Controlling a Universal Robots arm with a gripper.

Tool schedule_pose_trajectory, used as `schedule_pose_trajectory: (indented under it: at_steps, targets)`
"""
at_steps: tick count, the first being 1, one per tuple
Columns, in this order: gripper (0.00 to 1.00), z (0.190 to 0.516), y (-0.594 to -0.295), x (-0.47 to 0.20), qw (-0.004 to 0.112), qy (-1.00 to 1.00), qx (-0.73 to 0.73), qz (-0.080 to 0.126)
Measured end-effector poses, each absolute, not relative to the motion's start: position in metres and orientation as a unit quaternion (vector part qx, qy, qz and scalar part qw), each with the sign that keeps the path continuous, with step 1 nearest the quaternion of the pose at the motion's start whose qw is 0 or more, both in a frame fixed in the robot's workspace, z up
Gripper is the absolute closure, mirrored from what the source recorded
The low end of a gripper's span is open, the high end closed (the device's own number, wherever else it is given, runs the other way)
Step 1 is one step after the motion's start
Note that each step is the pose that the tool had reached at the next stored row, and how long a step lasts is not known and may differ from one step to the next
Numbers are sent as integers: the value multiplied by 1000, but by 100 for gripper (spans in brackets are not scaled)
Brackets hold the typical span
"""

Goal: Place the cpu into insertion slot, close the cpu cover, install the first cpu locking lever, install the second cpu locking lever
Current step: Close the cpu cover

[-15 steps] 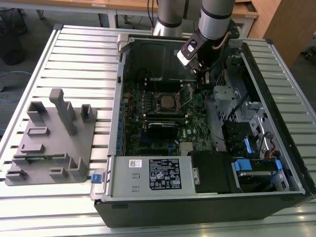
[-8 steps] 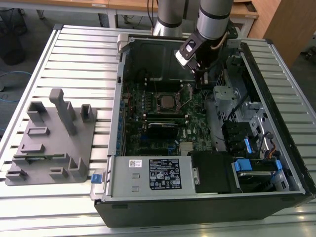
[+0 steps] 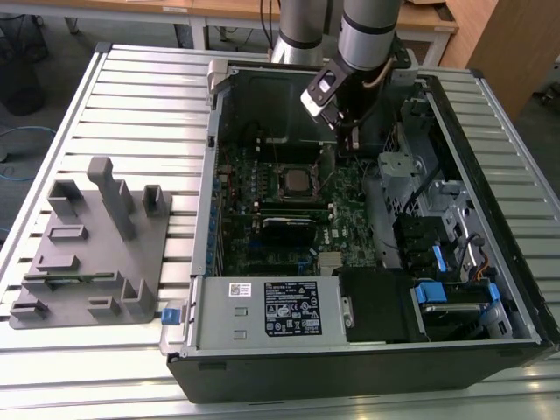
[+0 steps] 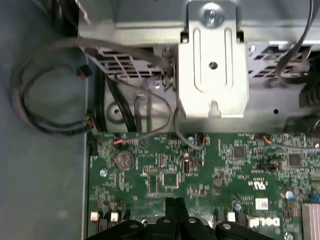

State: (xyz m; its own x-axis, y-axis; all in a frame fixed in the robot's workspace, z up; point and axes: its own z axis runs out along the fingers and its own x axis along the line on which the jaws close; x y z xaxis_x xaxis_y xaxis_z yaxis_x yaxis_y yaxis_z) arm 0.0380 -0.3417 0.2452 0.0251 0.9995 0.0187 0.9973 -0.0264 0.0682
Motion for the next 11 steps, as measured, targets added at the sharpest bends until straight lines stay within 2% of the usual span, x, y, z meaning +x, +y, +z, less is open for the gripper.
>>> schedule_pose_trajectory:
  at_steps: [11]
  targets:
    - [90,242,-340,18,18,697,716,30]
